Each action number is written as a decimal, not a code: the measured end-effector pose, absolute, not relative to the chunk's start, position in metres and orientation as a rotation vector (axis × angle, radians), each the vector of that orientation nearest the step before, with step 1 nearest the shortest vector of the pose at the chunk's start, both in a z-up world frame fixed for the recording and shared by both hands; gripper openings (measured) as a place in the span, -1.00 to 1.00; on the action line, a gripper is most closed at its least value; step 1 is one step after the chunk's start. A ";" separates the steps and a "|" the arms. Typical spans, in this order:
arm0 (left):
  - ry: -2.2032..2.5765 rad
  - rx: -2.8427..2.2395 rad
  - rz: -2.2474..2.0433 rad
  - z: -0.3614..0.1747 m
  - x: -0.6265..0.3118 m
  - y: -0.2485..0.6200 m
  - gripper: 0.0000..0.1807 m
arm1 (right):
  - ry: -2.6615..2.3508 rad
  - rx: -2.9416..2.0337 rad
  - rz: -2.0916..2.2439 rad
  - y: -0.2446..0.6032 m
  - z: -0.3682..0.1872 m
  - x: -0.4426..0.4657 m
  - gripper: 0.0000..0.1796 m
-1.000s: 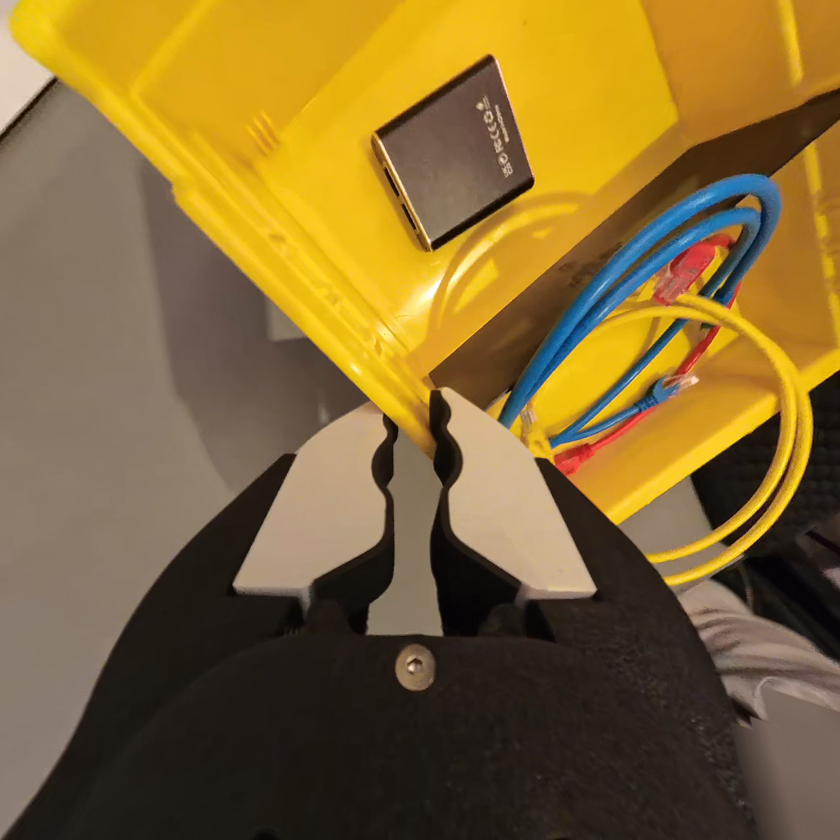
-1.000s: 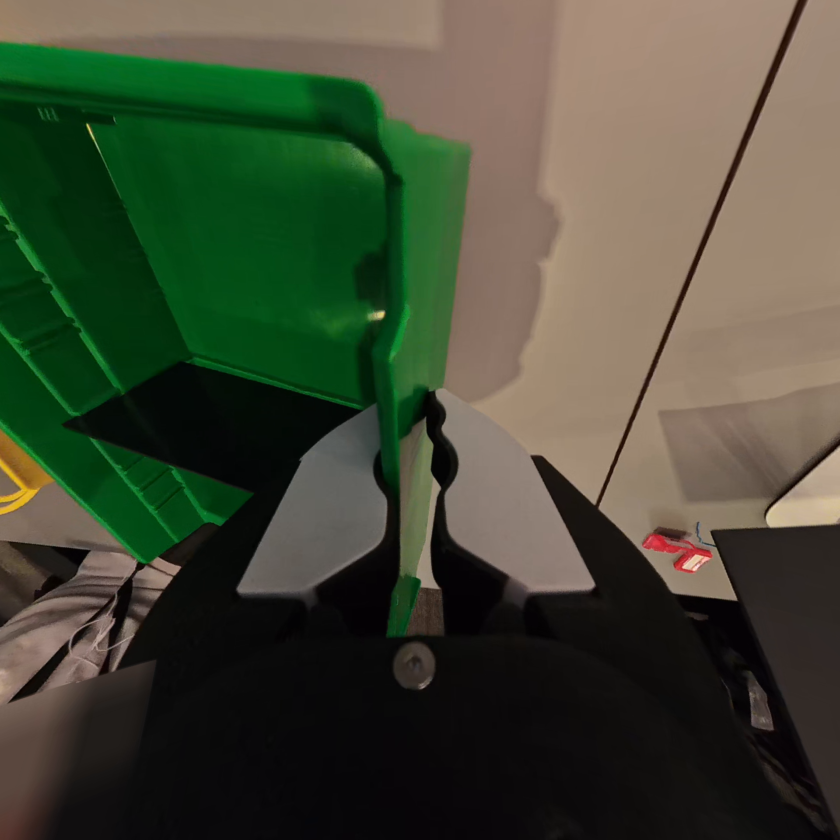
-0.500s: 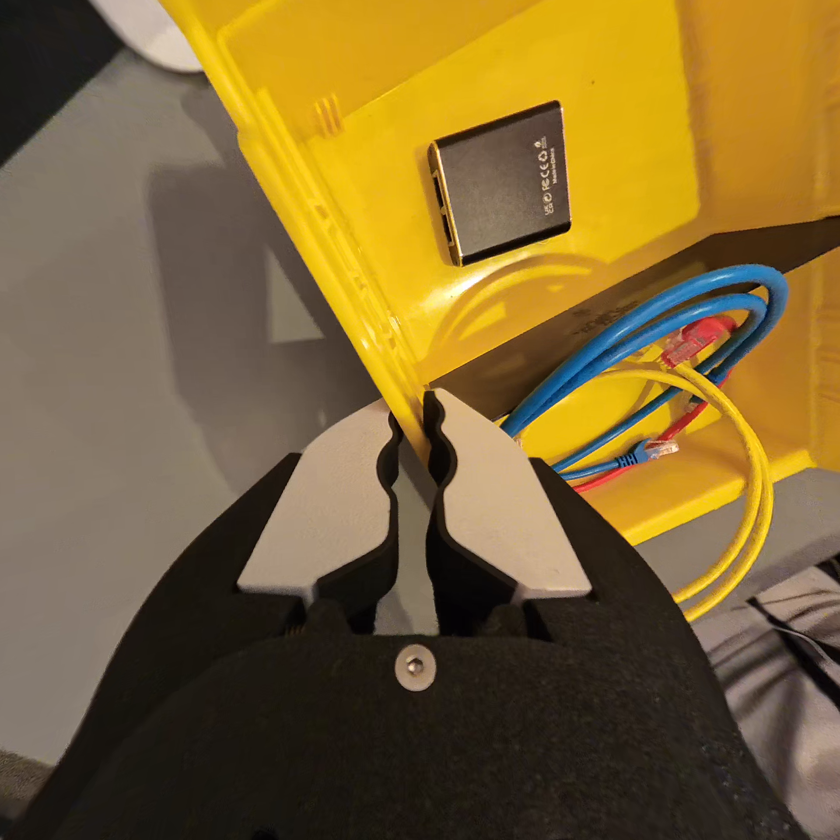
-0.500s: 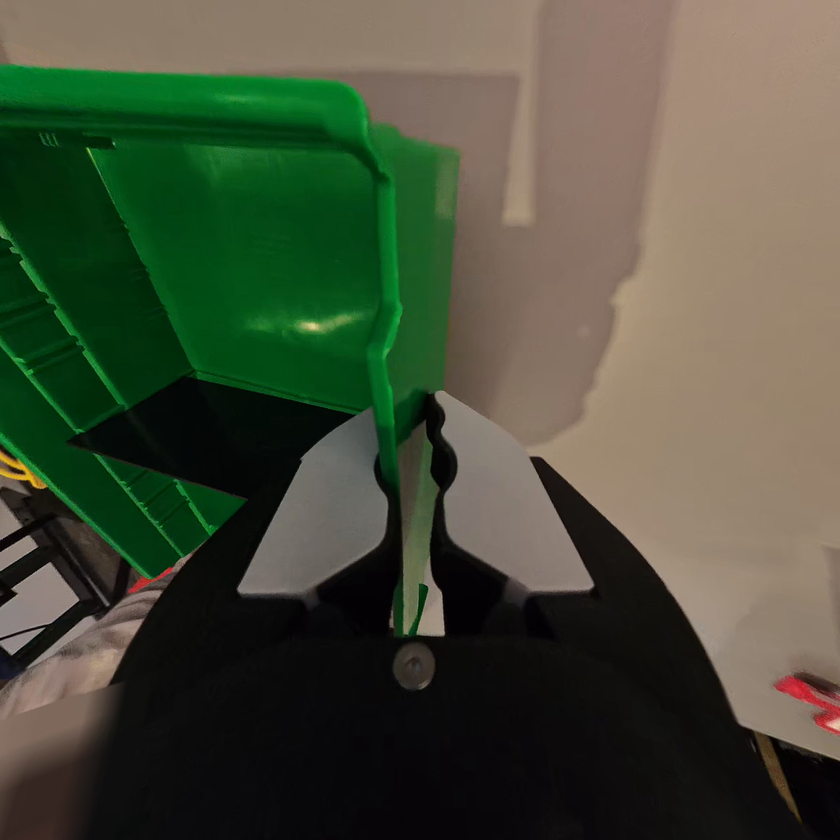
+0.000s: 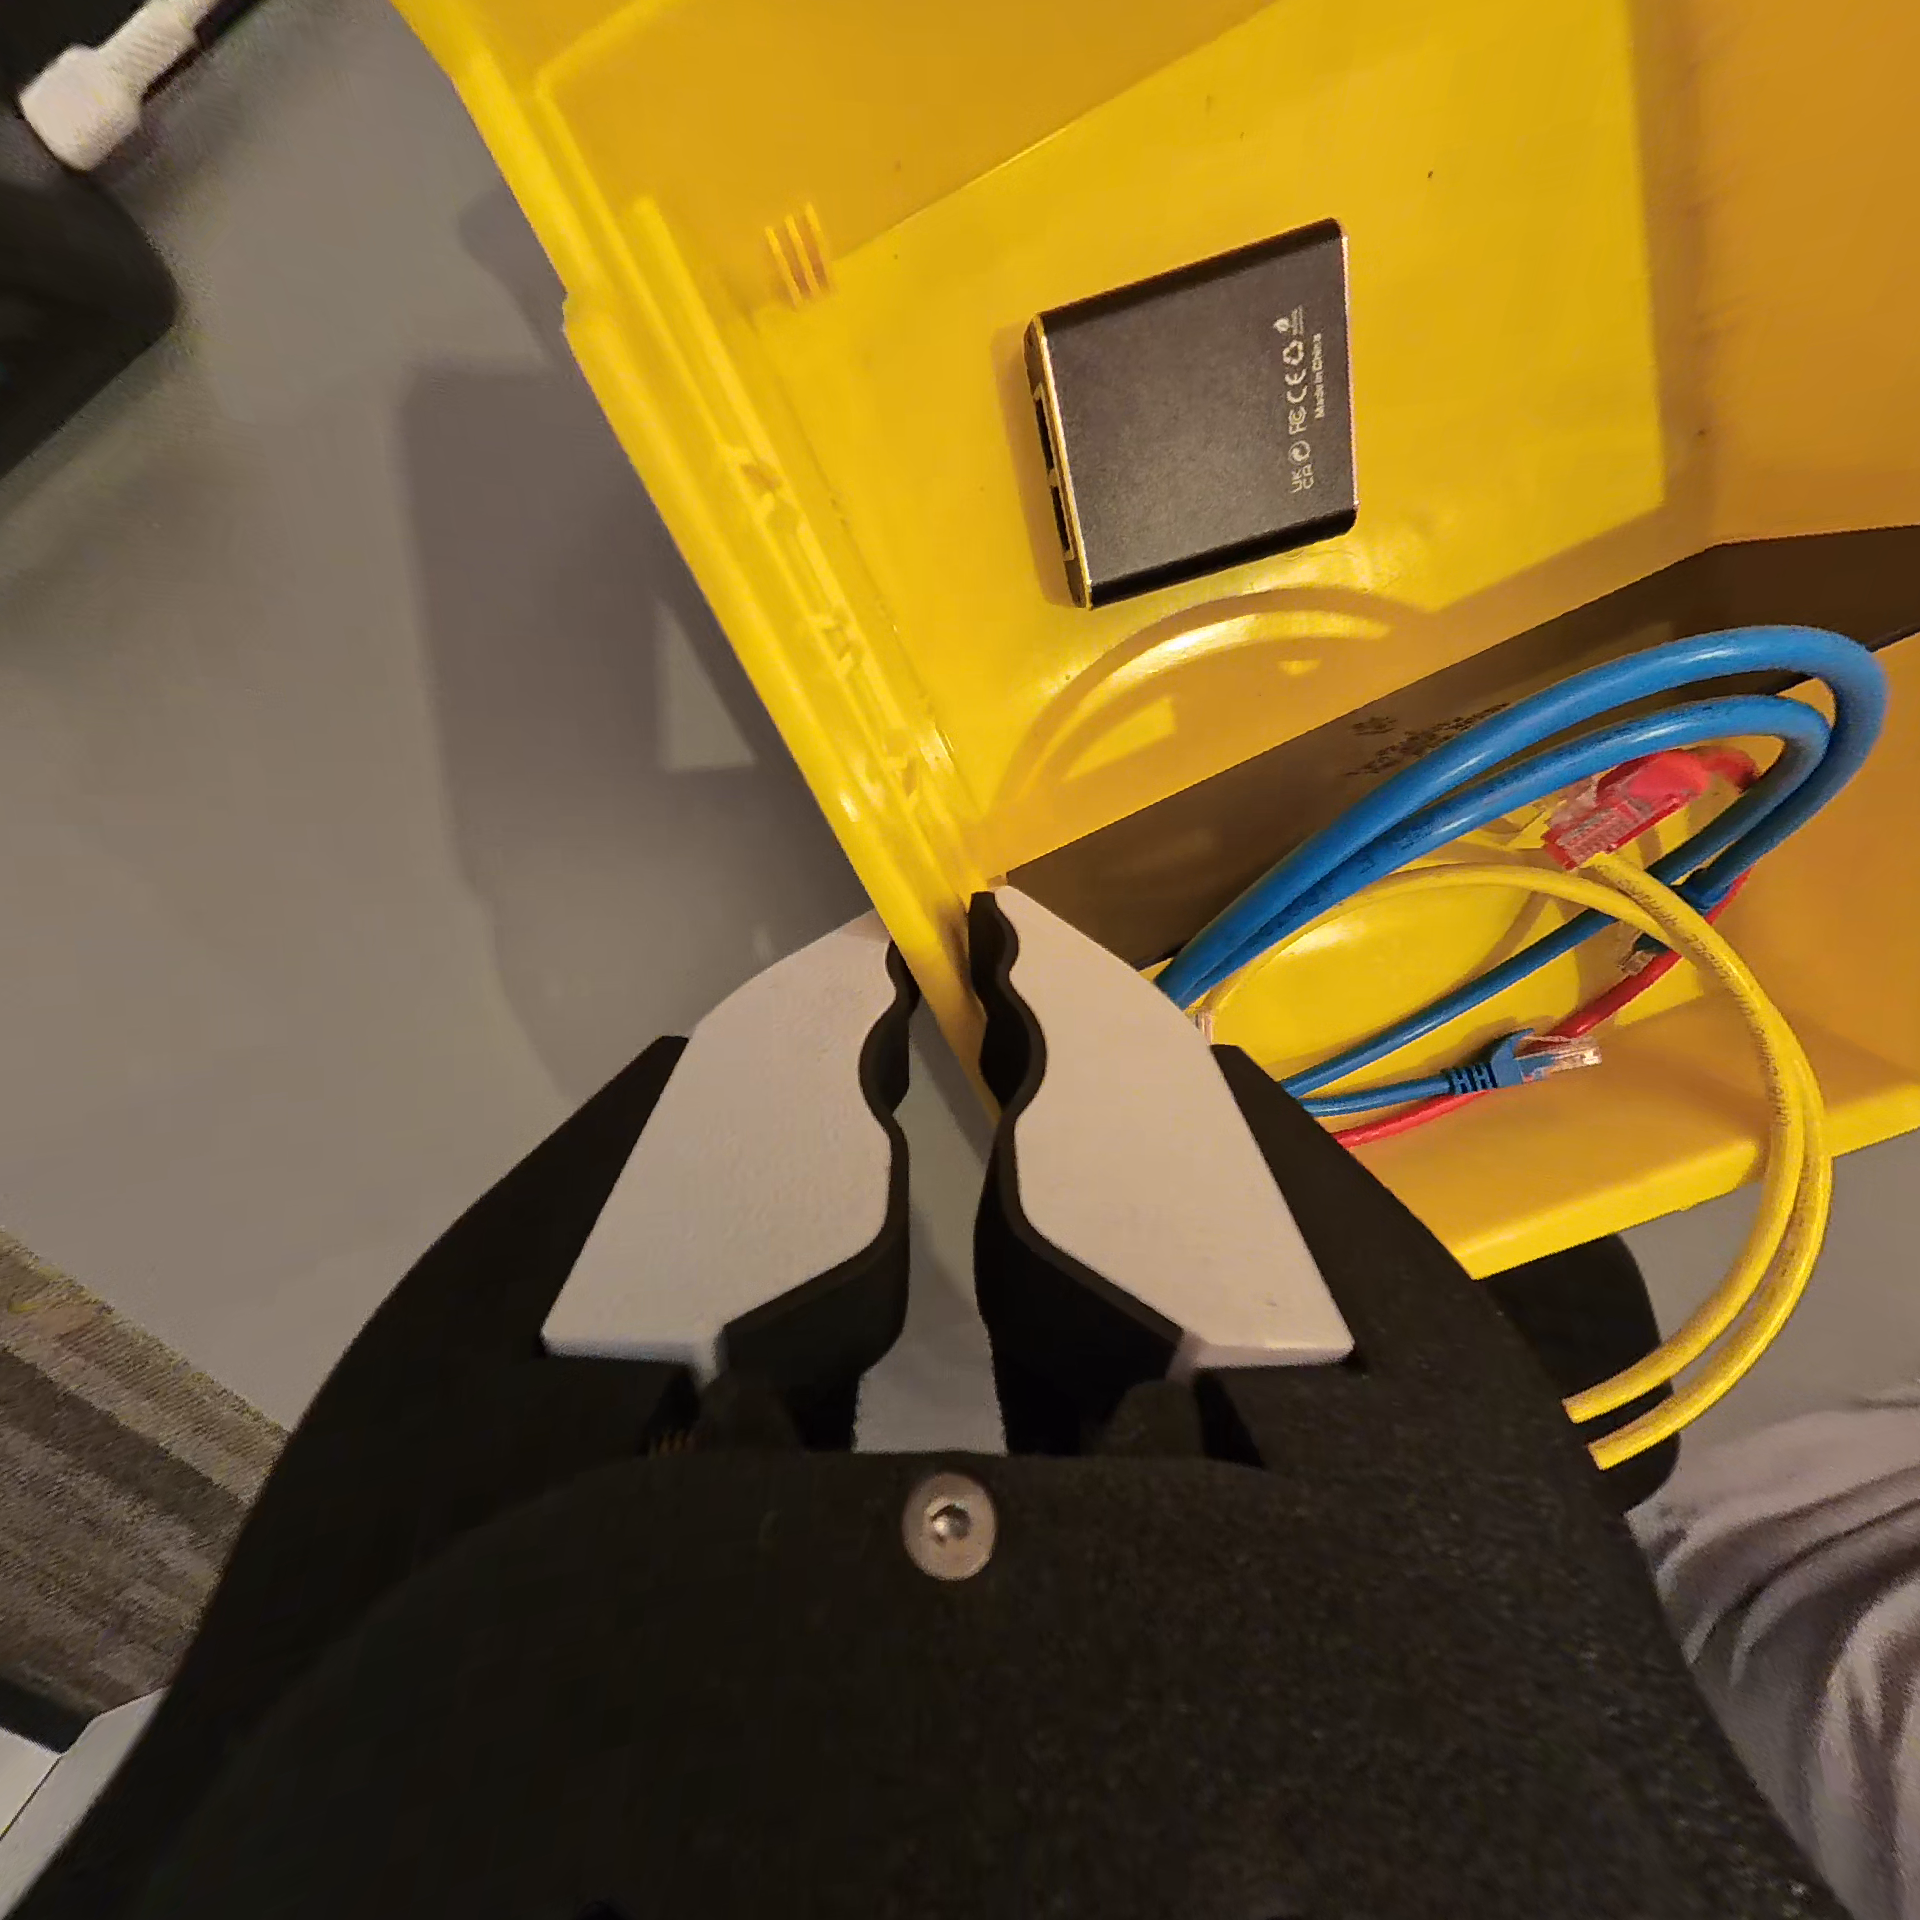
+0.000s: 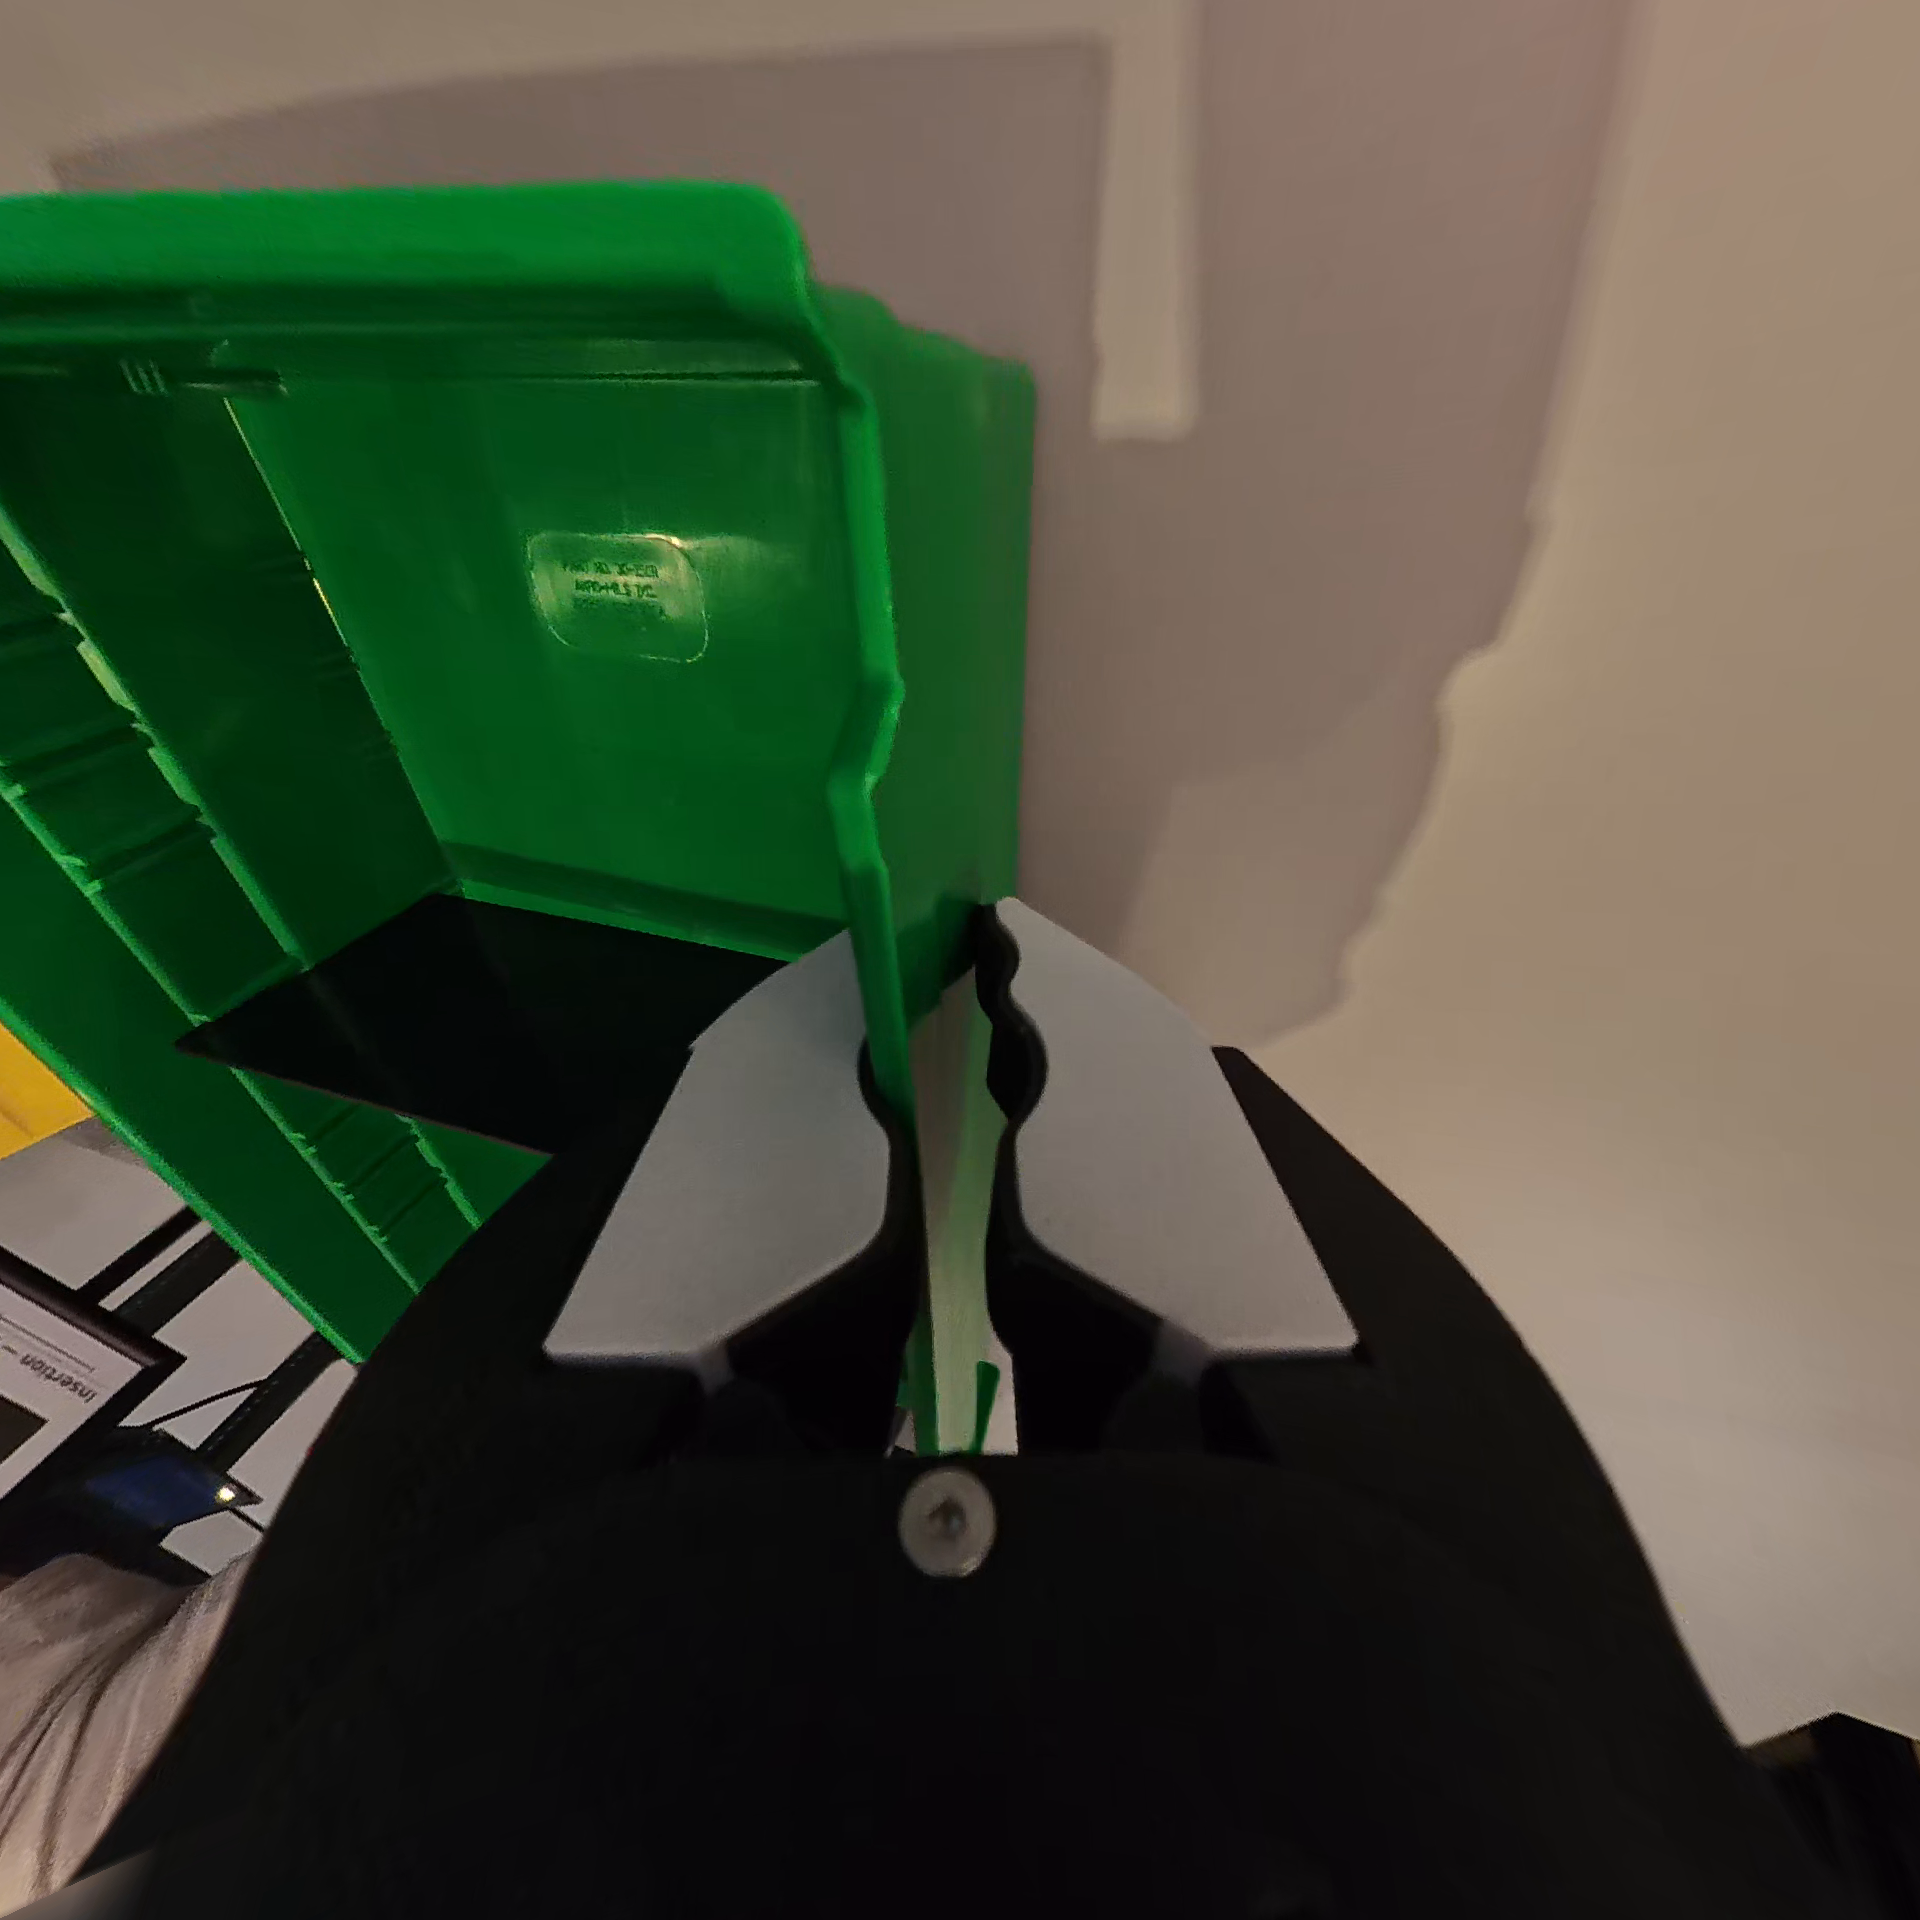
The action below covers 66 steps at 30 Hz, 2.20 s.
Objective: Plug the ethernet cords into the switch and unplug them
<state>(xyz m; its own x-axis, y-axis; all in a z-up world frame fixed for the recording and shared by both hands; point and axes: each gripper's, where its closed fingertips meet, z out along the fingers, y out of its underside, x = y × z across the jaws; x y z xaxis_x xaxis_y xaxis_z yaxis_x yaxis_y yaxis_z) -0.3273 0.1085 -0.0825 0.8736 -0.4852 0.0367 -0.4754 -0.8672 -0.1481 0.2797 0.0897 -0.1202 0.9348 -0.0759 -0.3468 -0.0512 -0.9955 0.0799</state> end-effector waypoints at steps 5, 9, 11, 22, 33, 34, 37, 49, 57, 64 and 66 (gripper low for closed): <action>0.730 -2.910 -0.139 -0.082 -0.335 0.106 -0.92 | -0.119 3.028 -0.536 0.094 -0.120 0.275 -0.89; 0.741 -2.908 -0.132 -0.082 -0.338 0.105 -0.92 | -0.116 3.037 -0.530 0.096 -0.120 0.271 -0.89; 0.747 -2.908 -0.125 -0.082 -0.340 0.105 -0.92 | -0.112 3.040 -0.534 0.098 -0.120 0.268 -0.89; 0.735 -2.910 -0.147 -0.083 -0.351 0.092 -0.92 | -0.117 3.059 -0.523 0.104 -0.120 0.262 -0.89; 0.728 -2.916 -0.154 -0.083 -0.357 0.085 -0.91 | -0.086 3.097 -0.466 0.104 -0.121 0.262 -0.90; 0.728 -2.916 -0.155 -0.083 -0.357 0.085 -0.91 | -0.097 3.098 -0.472 0.104 -0.121 0.262 -0.90; 0.729 -2.917 -0.153 -0.083 -0.358 0.084 -0.91 | -0.096 3.110 -0.459 0.104 -0.121 0.262 -0.90; 0.712 -2.916 -0.149 -0.083 -0.358 0.084 -0.91 | 0.097 3.146 -0.361 0.099 -0.122 0.260 -0.92; 0.677 -2.892 -0.156 -0.083 -0.358 0.085 -0.90 | 0.111 3.138 -0.358 0.095 -0.125 0.259 -0.90; 0.678 -2.598 -0.248 -0.043 -0.351 0.105 -0.64 | 0.208 3.242 -0.329 0.103 -0.106 0.255 -0.71; 0.684 -2.510 -0.295 -0.027 -0.346 0.106 -0.65 | 0.256 3.344 -0.254 0.112 -0.088 0.260 -0.70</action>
